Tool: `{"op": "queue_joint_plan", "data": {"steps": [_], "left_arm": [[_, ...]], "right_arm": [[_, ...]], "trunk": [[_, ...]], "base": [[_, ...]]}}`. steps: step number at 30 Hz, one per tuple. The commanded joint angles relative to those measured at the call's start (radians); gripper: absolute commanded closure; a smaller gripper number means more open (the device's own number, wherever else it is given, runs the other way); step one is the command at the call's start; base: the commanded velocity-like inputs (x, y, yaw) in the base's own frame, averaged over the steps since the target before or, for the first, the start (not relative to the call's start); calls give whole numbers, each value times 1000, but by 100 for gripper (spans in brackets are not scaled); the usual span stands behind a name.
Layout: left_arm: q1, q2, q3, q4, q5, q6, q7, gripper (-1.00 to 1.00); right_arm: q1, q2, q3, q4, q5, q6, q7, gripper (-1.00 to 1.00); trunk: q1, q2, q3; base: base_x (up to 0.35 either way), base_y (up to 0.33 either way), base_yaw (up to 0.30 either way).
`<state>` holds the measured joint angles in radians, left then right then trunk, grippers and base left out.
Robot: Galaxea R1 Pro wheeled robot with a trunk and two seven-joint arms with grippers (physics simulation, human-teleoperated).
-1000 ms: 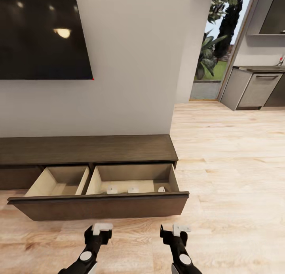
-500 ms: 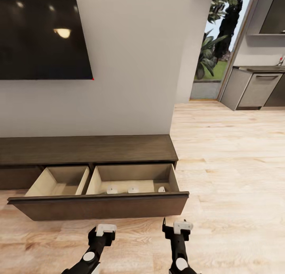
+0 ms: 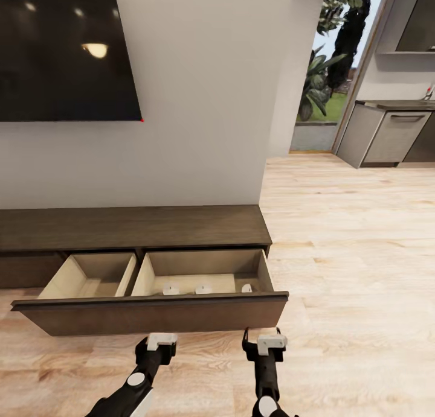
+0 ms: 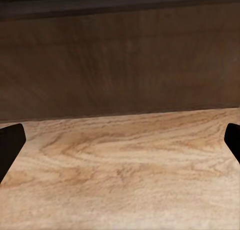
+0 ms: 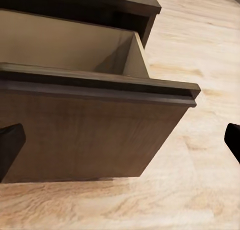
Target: Place each of the two pumpkins and all three candles from the living room inside a cabinet in the living room (use any cabinet), then make sure every cabinet is closed, and position the cauldron so it is next to a table in the living room.
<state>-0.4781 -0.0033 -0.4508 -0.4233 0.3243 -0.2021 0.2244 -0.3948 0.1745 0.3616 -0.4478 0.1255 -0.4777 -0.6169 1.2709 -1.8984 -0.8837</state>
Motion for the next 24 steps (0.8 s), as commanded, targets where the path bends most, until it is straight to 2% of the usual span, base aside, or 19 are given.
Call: {"op": "queue_joint_plan", "data": {"steps": [1, 4, 11, 22, 24], "left_arm": [[-1, 1, -9, 1, 7, -5, 8, -100], [-1, 2, -10, 0, 7, -6, 8, -100], [1, 5, -11, -7, 5, -10, 8, -100], [1, 5, -12, -9, 4, -14, 7, -100], [1, 5, -12, -9, 4, -15, 7, -100]], "right_arm": [[0, 0, 9, 2, 8, 1, -9, -100], [0, 0, 16, 5, 8, 0, 10, -100], [0, 0, 18, 16, 7, 2, 148, -100], [-1, 0, 13, 23, 4, 5, 171, -100], [-1, 0, 11, 23, -14, 5, 171, -100]], "trunk": [[0, 0, -1], [0, 0, -1], [0, 0, -1], [0, 0, -1], [0, 0, -1]], "base": [[0, 0, 0], [0, 0, 0], [0, 0, 0], [0, 0, 0], [0, 0, 0]]}}
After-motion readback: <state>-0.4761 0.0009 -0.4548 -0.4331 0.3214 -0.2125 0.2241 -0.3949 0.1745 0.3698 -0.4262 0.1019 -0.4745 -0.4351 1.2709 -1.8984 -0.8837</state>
